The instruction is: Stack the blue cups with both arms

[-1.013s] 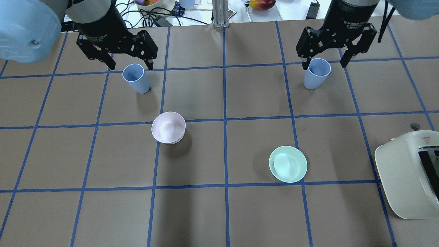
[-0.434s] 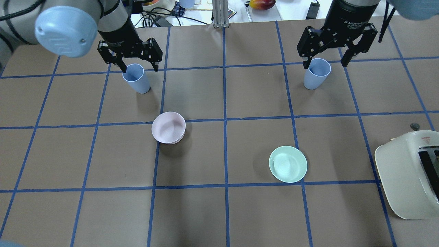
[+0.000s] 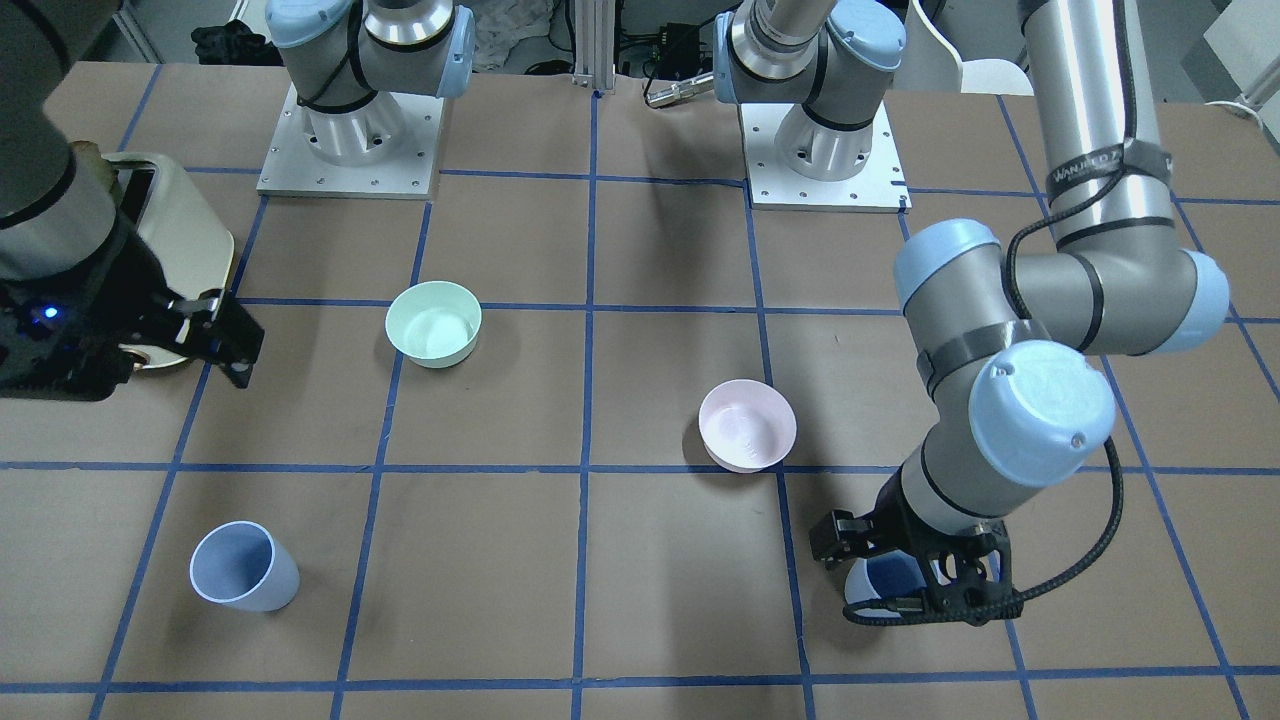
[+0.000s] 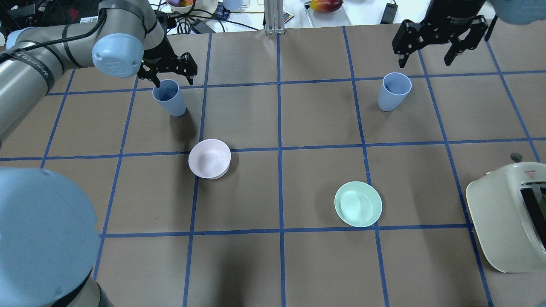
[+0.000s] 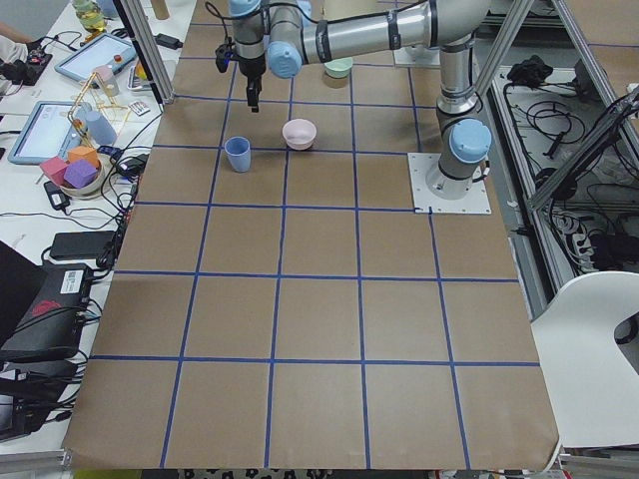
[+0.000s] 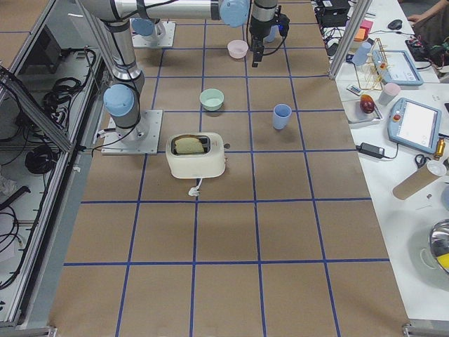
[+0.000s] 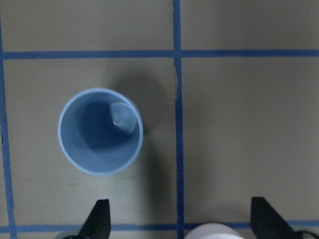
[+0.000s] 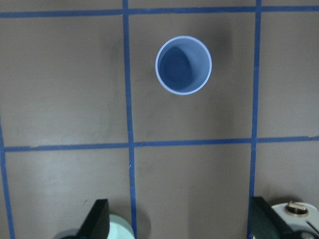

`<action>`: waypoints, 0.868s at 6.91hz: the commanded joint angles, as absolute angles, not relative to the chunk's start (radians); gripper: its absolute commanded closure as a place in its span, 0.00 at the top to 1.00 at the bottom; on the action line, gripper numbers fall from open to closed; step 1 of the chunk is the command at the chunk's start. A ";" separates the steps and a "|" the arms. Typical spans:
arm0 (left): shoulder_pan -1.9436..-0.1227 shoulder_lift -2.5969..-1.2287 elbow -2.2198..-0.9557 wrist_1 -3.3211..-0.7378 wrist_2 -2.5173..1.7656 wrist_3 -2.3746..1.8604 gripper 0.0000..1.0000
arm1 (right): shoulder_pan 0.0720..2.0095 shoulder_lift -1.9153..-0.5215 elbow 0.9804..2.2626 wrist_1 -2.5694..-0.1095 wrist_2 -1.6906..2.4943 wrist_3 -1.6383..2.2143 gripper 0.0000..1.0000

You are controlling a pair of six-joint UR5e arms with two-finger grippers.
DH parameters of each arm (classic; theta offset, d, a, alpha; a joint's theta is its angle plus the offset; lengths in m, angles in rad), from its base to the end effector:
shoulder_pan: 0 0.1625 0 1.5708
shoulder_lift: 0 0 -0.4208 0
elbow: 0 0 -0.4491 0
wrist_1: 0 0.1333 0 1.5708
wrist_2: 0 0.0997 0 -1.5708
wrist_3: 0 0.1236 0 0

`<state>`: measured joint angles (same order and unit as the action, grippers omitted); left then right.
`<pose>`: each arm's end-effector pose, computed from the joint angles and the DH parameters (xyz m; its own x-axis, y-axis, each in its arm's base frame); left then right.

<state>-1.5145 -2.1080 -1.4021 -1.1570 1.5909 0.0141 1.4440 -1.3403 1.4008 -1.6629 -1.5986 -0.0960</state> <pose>-0.0890 -0.7457 0.2433 -0.9989 -0.0431 -0.0207 -0.0421 0.9981 -0.0450 0.0469 -0.6592 0.4247 -0.9990 0.0317 0.0307 0.0308 0.9991 -0.0288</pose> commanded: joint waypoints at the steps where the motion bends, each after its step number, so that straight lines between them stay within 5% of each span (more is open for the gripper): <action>1: -1.508 -2.163 -1.391 -1.144 1.620 0.002 0.75 | 1.390 -1.200 1.393 -1.852 -1.600 -0.142 1.00; 2: -1.508 -2.167 -1.396 -1.144 1.615 -0.018 0.43 | 1.384 -1.156 1.400 -1.917 -1.611 -0.146 1.00; 3: -1.509 -2.169 -1.397 -1.144 1.609 -0.032 0.00 | 1.367 -1.097 1.391 -1.930 -1.605 -0.141 1.00; 6: -1.601 -2.140 -1.385 -1.144 1.615 -0.114 0.00 | 1.364 -1.028 1.405 -2.005 -1.600 -0.143 1.00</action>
